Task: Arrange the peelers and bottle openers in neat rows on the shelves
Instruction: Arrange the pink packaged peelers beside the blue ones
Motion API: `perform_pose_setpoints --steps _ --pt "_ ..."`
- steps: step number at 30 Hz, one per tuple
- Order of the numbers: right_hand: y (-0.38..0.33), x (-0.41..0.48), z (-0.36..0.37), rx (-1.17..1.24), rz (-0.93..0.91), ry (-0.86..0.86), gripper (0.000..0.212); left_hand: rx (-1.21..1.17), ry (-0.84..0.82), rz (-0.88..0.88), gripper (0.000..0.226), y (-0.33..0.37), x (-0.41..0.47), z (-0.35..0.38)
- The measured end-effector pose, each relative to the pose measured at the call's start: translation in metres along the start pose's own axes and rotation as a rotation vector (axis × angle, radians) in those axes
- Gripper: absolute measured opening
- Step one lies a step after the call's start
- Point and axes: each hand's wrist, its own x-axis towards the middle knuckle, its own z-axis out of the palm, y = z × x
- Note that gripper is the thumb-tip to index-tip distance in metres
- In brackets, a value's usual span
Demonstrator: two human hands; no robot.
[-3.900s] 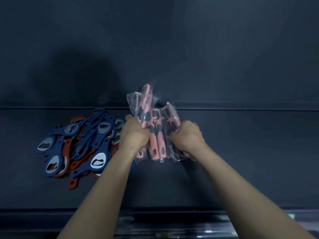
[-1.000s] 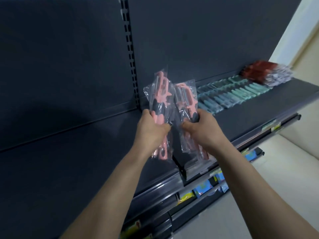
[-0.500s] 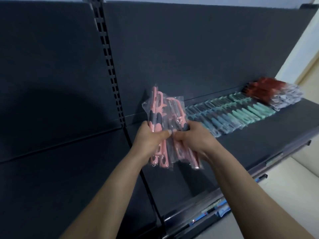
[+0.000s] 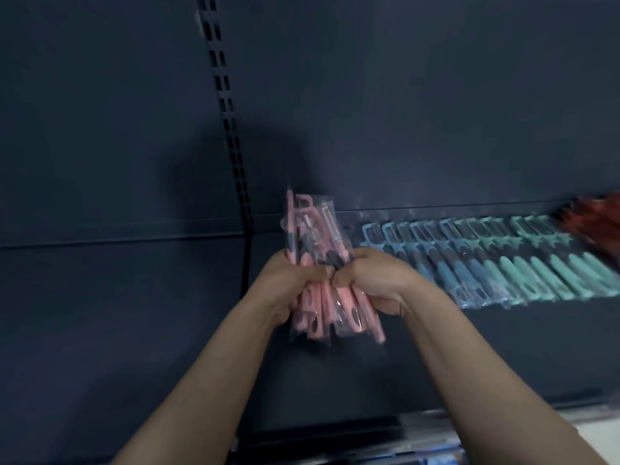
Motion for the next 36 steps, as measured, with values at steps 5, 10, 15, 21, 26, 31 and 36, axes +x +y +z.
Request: perform_pose_setpoints --steps 5,10,15,21,26,31,36 --pt "-0.001 0.003 -0.001 0.003 -0.013 0.03 0.034 -0.104 -0.008 -0.002 0.021 -0.003 -0.001 0.006" --pt "0.002 0.007 0.009 -0.108 0.013 0.105 0.029 0.011 0.112 -0.018 0.025 -0.002 0.001 0.0" --pt "0.005 0.014 0.019 -0.021 0.077 0.183 0.019 0.149 0.162 -0.099 0.022 0.001 0.001 -0.014" --pt "0.009 0.021 0.014 -0.203 0.035 0.397 0.017 0.242 0.084 -0.084 0.022 0.003 0.0 -0.026" --pt "0.015 0.017 0.011 -0.375 -0.051 0.608 0.022 0.299 0.043 -0.045 0.022 0.004 0.004 -0.019" --pt "0.017 0.019 0.006 -0.366 -0.105 0.715 0.015 0.38 0.094 -0.049 0.019 0.003 0.008 -0.018" --pt "0.019 0.023 0.003 -0.395 -0.111 0.738 0.013 0.451 0.169 -0.048 0.014 -0.004 0.008 -0.026"
